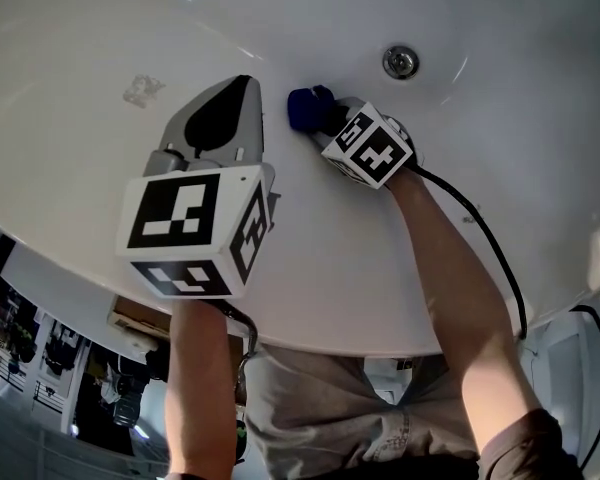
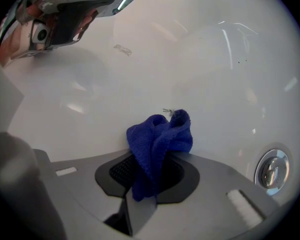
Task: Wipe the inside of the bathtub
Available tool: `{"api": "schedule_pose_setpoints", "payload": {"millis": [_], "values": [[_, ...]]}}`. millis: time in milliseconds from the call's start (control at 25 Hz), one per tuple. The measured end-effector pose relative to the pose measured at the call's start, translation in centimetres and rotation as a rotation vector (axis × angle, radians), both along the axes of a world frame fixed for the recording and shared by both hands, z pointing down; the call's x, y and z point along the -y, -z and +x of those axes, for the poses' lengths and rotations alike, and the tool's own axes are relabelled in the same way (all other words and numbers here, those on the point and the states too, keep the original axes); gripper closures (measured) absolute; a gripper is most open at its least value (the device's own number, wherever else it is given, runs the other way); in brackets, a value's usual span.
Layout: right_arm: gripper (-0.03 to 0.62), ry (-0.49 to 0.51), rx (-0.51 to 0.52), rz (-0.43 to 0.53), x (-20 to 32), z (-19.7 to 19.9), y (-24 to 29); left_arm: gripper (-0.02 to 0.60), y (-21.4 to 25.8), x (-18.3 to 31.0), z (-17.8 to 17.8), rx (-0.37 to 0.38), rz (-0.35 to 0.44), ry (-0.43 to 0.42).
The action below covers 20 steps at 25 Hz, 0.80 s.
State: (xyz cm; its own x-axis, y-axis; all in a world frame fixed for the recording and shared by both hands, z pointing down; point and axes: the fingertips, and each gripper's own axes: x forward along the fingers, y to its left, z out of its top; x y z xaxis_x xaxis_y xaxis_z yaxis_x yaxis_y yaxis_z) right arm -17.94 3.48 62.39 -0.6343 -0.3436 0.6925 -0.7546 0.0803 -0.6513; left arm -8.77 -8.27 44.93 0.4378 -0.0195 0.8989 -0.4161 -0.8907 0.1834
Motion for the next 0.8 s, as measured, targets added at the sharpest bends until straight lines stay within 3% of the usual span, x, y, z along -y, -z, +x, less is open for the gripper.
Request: {"api": "schedule_pose_setpoints", "payload": {"millis": [280,800], "values": [[0.505,-0.001,0.054,-0.007,-1.2,-1.6,2.2,0.577,0.8,-1.4,-0.9,0.028,0.018,-0.036],[0.505,0.025,0.125,0.004,-2.6,-2.2,8.9,0.578,4.3,-1.5,1.5,0.034,0.037,-0.024]]}}
